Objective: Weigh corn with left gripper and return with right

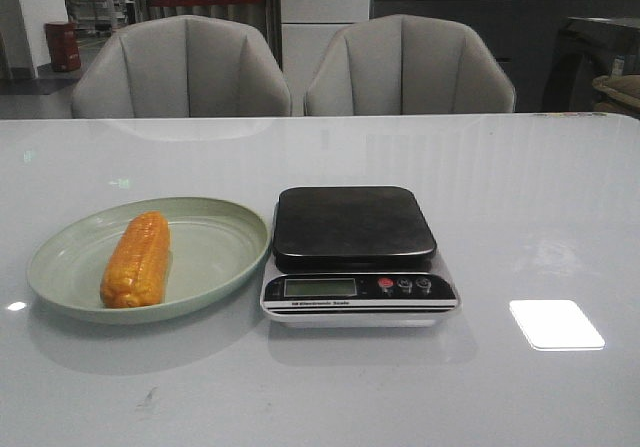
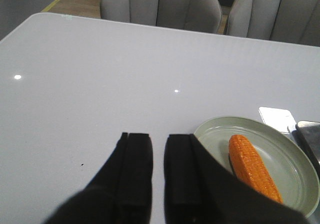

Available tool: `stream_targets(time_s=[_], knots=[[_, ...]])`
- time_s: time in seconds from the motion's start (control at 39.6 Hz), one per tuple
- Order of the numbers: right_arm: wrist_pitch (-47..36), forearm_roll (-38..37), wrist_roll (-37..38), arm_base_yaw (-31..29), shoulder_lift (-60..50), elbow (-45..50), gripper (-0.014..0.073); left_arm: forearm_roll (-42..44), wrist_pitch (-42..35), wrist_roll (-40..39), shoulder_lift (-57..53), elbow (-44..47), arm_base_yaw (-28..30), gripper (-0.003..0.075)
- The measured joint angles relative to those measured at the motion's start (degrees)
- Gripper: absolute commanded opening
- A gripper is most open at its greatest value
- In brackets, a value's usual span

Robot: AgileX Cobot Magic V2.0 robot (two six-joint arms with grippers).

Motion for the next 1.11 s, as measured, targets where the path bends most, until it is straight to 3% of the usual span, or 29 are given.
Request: stream_targets(time_s=[0.08,0.35,0.71,0.96,1.11], knots=[[0.0,0.0,0.0,0.0,0.0,0.0,0.0156,0.4,0.4,0.0,0.1,0.0,-0.3,0.0251],[0.0,0.0,0.0,0.0,0.0,0.0,0.0156,3.6,1.4,0.0,0.1,0.0,-4.8,0.0609],[0.0,0.0,0.0,0.0,0.0,0.0,0.0156,4.4,3.5,0.1,7.9,-4.2,-12.5,0.0615],[0.1,0.0,0.0,0.0,0.0,0.0,0.0156,3.6,6.1,0.1,25.9,-14.1,-16.9,0.0535],[0.1,0.0,0.0,0.0,0.0,0.0,0.0156,2.7,6.7,0.1,37.9,-20.2,-18.1,0.0534]])
